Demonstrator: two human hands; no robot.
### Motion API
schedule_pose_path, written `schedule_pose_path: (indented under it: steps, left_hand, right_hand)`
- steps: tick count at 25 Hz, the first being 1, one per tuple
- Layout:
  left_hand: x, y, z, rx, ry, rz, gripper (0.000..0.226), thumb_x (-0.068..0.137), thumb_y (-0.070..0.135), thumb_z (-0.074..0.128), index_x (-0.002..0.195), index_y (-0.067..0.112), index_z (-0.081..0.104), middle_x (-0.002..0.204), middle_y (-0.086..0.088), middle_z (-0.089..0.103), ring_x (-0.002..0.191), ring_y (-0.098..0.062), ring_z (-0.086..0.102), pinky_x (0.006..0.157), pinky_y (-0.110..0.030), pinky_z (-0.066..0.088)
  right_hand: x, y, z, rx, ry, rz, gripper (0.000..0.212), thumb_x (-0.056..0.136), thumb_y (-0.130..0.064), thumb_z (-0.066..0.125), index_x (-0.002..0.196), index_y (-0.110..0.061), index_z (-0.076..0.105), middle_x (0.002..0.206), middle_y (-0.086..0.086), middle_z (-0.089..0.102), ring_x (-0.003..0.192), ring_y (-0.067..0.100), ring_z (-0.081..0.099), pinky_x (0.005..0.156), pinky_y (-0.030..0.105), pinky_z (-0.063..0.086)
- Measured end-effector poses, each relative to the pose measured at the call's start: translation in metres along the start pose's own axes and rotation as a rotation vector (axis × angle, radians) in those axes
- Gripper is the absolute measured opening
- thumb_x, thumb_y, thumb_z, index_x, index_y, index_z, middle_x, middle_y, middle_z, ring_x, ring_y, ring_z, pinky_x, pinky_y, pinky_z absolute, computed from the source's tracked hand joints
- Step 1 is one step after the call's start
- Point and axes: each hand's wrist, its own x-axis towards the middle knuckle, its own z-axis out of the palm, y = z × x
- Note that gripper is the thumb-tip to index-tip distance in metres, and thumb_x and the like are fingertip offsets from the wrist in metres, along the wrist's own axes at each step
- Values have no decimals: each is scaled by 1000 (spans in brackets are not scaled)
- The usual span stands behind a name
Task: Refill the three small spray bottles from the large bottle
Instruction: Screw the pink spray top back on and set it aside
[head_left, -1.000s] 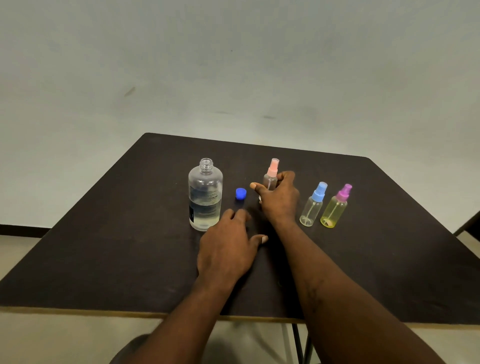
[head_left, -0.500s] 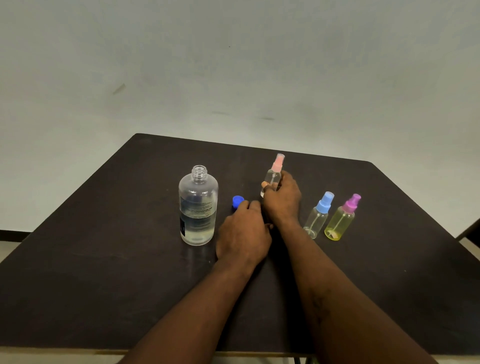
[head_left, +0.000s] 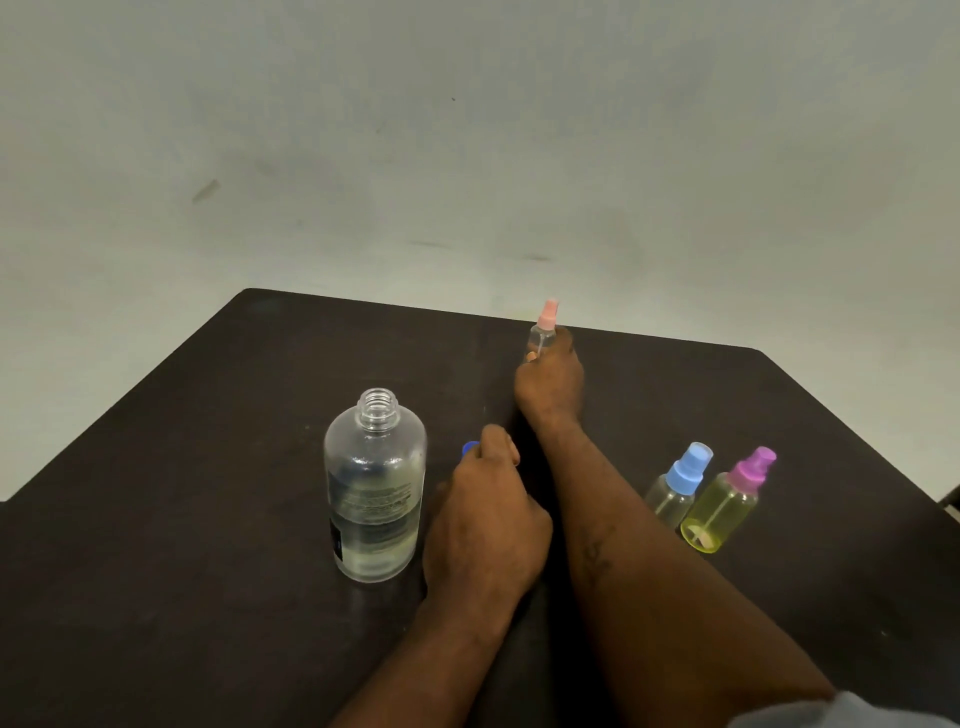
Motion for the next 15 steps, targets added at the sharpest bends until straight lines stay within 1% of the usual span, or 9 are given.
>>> schedule_pose_path:
  steps: [1, 2, 4, 5, 7, 9, 11, 13, 15]
  left_hand:
    - [5, 1, 1, -3, 4, -5, 32, 85, 9, 49, 98, 37, 38, 97, 10, 59, 80, -19, 60, 64, -33, 43]
    - [8, 2, 1, -6, 3, -12, 32, 86, 9, 50, 98, 37, 39, 98, 10, 60, 82, -20, 61, 64, -33, 44]
    - [12, 1, 2, -6, -6, -13, 30, 87, 10, 51, 96, 36, 40, 99, 10, 60, 82, -20, 61, 63, -34, 45]
    - [13, 0, 2, -6, -10, -5, 29, 86, 10, 51, 96, 36, 41, 99, 11, 60, 82, -21, 61, 63, -34, 45]
    - [16, 1, 2, -7, -16, 5, 28, 85, 9, 50, 96, 35, 44, 98, 10, 60, 81, -22, 60, 64, -35, 45]
    - [22, 1, 2, -1, -12, 5, 28, 85, 9, 50, 97, 33, 46, 96, 9, 59, 80, -23, 58, 64, -35, 46]
    - [28, 2, 3, 4, -6, 7, 27, 85, 8, 49, 96, 32, 46, 95, 9, 59, 79, -22, 57, 63, -36, 46]
    - [30, 1, 8, -8, 6, -2, 27, 86, 7, 49, 95, 32, 47, 94, 9, 60, 79, -21, 59, 65, -38, 52]
    - [31, -1, 8, -26, 29, -22, 29, 87, 6, 51, 95, 34, 46, 94, 10, 60, 81, -19, 60, 68, -39, 55]
  right_hand:
    - [6, 0, 3, 17, 3, 12, 52, 94, -19, 59, 143, -15, 43, 132, 11, 62, 115, 34, 62, 89, 41, 51]
    - [10, 0, 5, 31, 8, 20, 56, 94, -25, 64, 144, -15, 42, 133, 10, 61, 116, 33, 62, 88, 41, 50]
    - [19, 1, 12, 47, 25, 15, 55, 93, -32, 73, 136, -15, 44, 127, 9, 61, 112, 30, 62, 83, 37, 47]
    - [23, 3, 14, 43, 38, 14, 52, 93, -32, 73, 133, -13, 45, 125, 9, 60, 111, 30, 63, 82, 36, 46]
    - [32, 3, 19, 9, 62, 21, 49, 95, -30, 72, 133, -10, 48, 129, 11, 56, 114, 31, 61, 83, 35, 45]
    - [42, 1, 25, -33, 71, 41, 50, 97, -30, 70, 137, -9, 49, 136, 13, 49, 120, 33, 58, 90, 37, 49]
    - [52, 0, 31, -46, 76, 47, 51, 97, -27, 69, 140, -8, 49, 140, 14, 49, 125, 34, 55, 98, 41, 49]
    - [63, -1, 35, -27, 104, 54, 49, 96, -22, 68, 139, -7, 49, 138, 14, 54, 125, 33, 56, 96, 38, 48]
    - [73, 0, 41, 0, 127, 76, 46, 96, -16, 67, 137, -7, 49, 133, 13, 60, 121, 31, 60, 87, 34, 46]
